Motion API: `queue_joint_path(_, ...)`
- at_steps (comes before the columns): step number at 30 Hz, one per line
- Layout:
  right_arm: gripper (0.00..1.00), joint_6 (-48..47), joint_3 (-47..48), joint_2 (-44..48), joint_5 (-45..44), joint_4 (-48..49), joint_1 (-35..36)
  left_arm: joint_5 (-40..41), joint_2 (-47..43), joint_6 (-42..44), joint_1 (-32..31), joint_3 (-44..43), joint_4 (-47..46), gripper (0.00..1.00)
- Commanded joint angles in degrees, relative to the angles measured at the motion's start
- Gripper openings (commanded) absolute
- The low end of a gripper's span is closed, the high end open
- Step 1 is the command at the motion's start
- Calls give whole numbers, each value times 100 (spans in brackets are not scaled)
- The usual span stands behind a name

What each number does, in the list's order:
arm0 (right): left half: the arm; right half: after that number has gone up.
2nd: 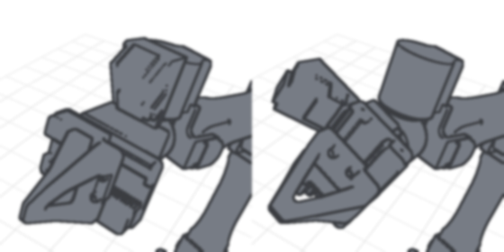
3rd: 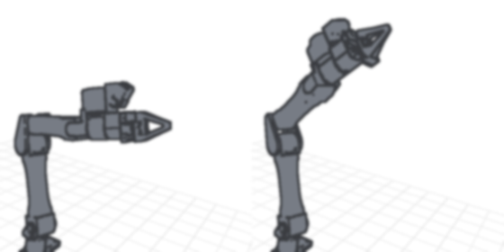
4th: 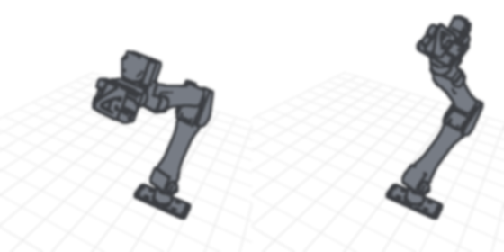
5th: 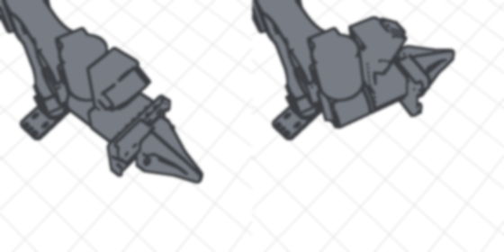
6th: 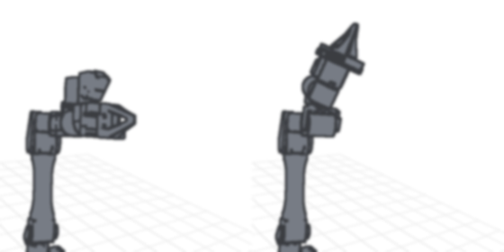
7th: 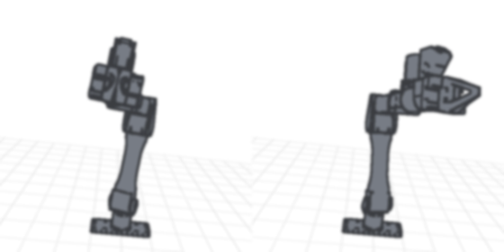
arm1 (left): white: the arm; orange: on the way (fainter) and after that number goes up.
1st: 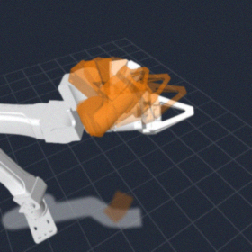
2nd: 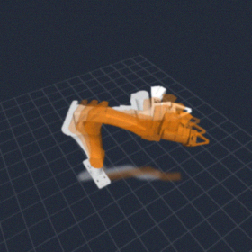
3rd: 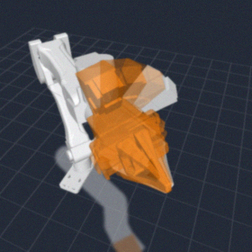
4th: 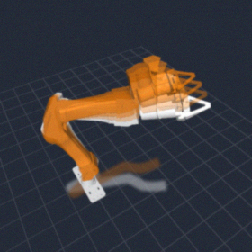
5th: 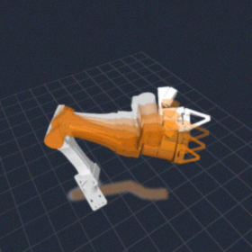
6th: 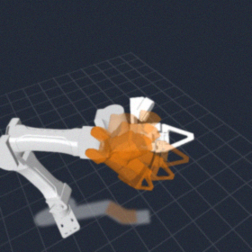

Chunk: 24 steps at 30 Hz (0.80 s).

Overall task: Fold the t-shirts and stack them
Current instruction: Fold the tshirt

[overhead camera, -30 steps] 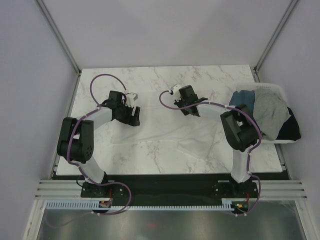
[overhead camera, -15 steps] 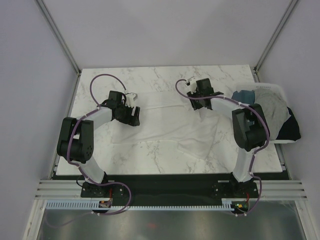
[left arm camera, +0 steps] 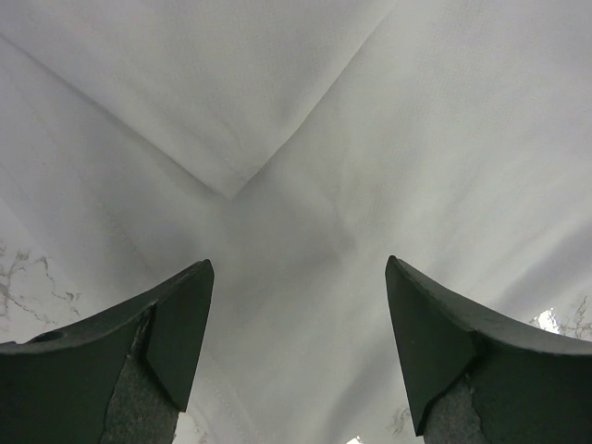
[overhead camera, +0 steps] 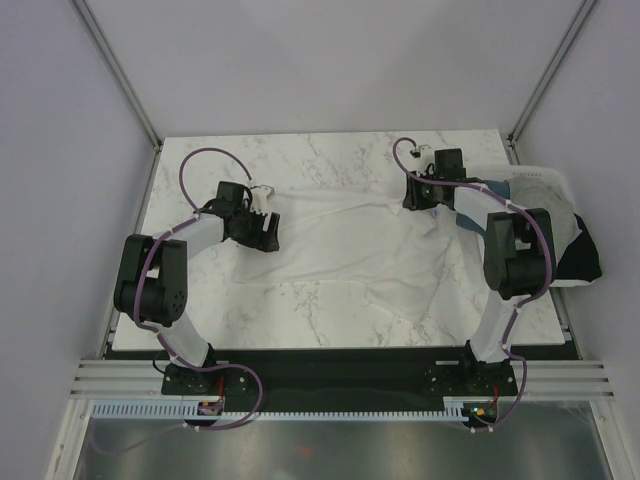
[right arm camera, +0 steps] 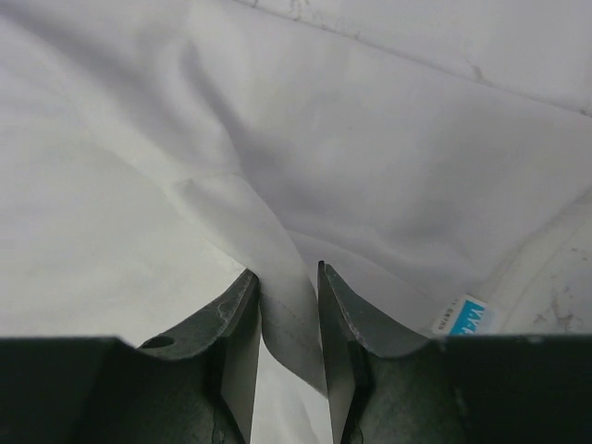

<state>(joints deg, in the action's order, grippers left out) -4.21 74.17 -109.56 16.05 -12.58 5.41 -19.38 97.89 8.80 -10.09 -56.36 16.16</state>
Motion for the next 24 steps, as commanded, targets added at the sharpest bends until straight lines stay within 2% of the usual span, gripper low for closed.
queue_joint_path(1,37,192,150,40,802,-69,39,48,81,-124,24,-95,-69,82)
queue_joint_path(5,37,245,98,92,943,-122,39,118,108,-124,33,-147,-61,82)
queue_joint_path(10,29,385,-43,162,1295,-201,65,206,-76,-89,86,-419,-52,82)
queue_joint_path(14,23,351,-105,250,1198,-184,101,460,-16,-54,95,-744,-104,83)
queue_joint_path(19,23,315,-105,260,1225,-192,144,672,545,69,103,-1402,-87,83)
queue_joint_path(24,23,289,-122,277,1269,-192,144,558,1039,-9,112,-2036,282,81)
